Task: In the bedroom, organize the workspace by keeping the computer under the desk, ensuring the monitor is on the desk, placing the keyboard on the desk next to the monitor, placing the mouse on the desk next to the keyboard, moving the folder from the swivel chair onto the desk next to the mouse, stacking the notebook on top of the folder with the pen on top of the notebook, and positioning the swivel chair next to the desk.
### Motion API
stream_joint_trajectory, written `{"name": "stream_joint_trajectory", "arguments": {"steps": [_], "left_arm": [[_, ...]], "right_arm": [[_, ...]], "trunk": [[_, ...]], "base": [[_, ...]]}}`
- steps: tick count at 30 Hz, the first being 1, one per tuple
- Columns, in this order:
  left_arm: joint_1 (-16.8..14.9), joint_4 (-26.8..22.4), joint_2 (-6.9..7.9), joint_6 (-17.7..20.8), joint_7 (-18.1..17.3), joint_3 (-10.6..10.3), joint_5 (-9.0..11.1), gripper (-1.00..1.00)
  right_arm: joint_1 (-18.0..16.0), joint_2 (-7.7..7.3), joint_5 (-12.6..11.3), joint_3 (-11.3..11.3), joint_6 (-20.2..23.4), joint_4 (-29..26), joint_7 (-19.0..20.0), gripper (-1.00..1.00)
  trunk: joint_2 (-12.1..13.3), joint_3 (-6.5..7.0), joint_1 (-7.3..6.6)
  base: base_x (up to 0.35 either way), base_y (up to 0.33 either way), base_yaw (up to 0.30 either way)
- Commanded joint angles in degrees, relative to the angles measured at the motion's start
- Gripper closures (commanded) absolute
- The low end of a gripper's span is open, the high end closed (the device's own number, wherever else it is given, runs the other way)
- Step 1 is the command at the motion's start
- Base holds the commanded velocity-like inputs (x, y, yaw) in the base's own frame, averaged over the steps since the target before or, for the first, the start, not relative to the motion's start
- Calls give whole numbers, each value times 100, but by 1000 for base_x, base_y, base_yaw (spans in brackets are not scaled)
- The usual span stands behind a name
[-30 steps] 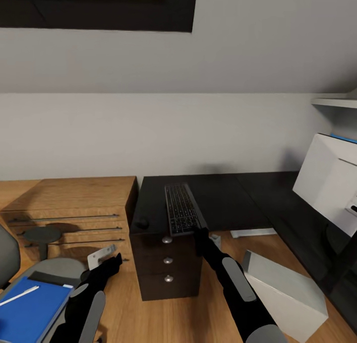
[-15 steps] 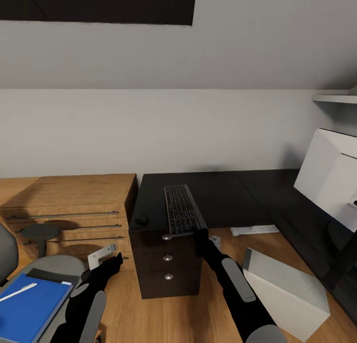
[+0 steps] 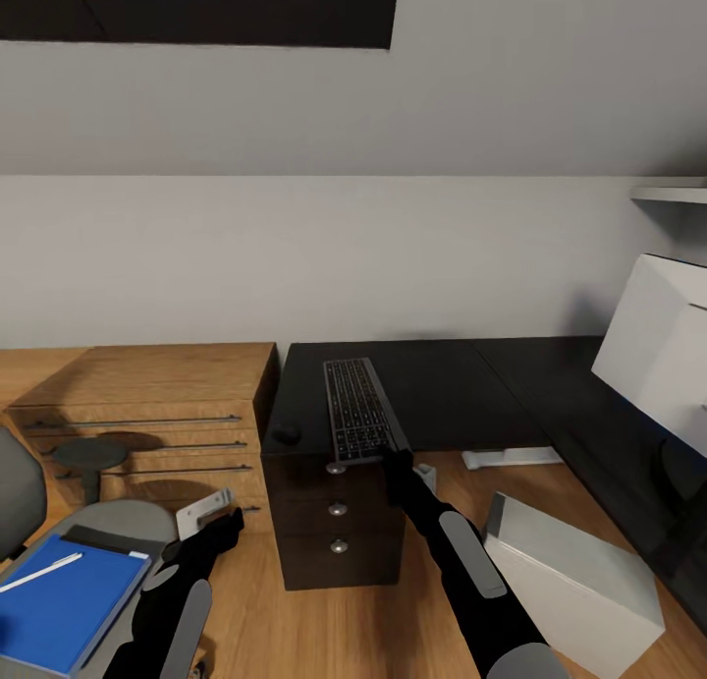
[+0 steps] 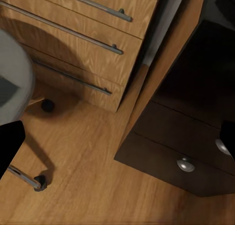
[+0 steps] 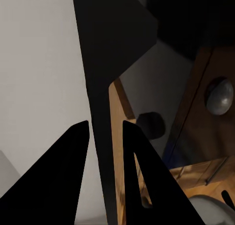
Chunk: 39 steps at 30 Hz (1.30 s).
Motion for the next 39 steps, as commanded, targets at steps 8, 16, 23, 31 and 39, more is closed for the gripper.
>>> {"name": "stream_joint_trajectory", "arguments": {"steps": [8, 16, 23, 31, 39], "left_arm": [[-3, 6, -1, 15, 35, 3, 59, -100], [-2, -31, -24, 7, 56, -5, 67, -100], [-3, -37, -27, -11, 78, -31, 68, -100], [-2, -19, -17, 10, 65, -33, 68, -100], [0, -11, -10, 17, 62, -34, 56, -100]], "right_arm": [[-3, 0, -34, -13, 172, 3, -35, 100], [-1, 0, -33, -49, 542, -3, -19, 100], [2, 0, -34, -53, 544, 3, -23, 100], [-1, 0, -17, -68, 531, 10, -32, 100], [1, 0, -16, -64, 502, 145, -33, 100]], "trunk": [[-3, -6, 0], [-43, -24, 22], [-324, -149, 175], [-364, -167, 197], [-364, -167, 197]], "base": [[0, 90, 2], [0, 6, 0], [0, 0, 0], [0, 0, 0], [148, 0, 0]]}}
